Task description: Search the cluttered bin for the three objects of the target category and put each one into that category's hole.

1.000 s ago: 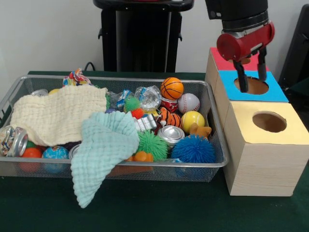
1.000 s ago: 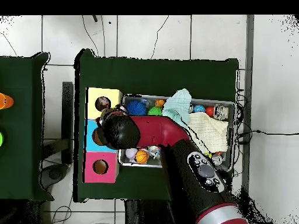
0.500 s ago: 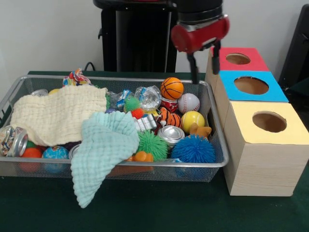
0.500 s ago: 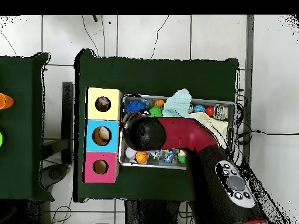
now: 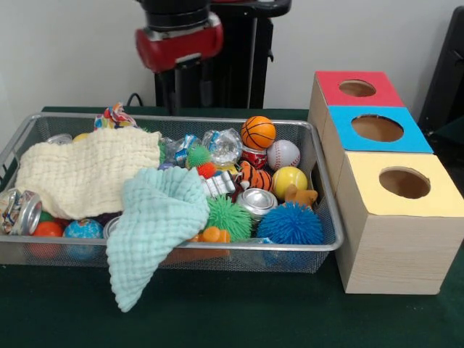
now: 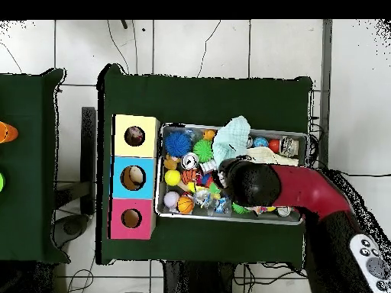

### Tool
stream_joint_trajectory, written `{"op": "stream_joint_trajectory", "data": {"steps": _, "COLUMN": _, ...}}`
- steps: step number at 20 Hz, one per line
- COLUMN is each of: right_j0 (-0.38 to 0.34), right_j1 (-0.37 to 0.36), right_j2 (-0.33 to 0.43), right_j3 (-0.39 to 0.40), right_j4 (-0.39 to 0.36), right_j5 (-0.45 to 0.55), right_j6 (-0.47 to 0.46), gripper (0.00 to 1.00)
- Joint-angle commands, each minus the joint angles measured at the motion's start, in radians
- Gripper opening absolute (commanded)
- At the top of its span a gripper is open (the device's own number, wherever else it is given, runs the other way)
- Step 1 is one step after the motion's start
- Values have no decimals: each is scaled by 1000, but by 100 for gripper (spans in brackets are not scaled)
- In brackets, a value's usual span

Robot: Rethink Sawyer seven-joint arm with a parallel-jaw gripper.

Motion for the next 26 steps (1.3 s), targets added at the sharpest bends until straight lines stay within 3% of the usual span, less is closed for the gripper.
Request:
{"op": "stream_joint_trajectory", "data": {"steps": 1, "right_j0": -68, "right_j1": 0, "right_j2": 58, "right_j3": -90, "right_j4": -138, "right_j5": 178, "right_j6": -322, "gripper": 100}}
{"op": "stream_joint_trajectory", "data": {"steps": 6, "right_j0": -117, "right_j1": 7, "right_j2": 64, "right_j3": -121, "right_j4": -194, "right_j5": 227, "right_j6": -336, "gripper": 100}}
{"op": "stream_joint_trajectory", "data": {"steps": 13, "right_j0": -149, "right_j1": 41, "right_j2": 84, "right_j3": -151, "right_j4": -246, "right_j5": 224, "right_j6": -311, "gripper": 100}}
{"op": "stream_joint_trajectory", "data": {"steps": 26, "right_j0": -166, "right_j1": 84, "right_j2": 69, "right_j3": -108, "right_j4": -289, "right_j5": 181, "right_j6": -242, "gripper": 100}}
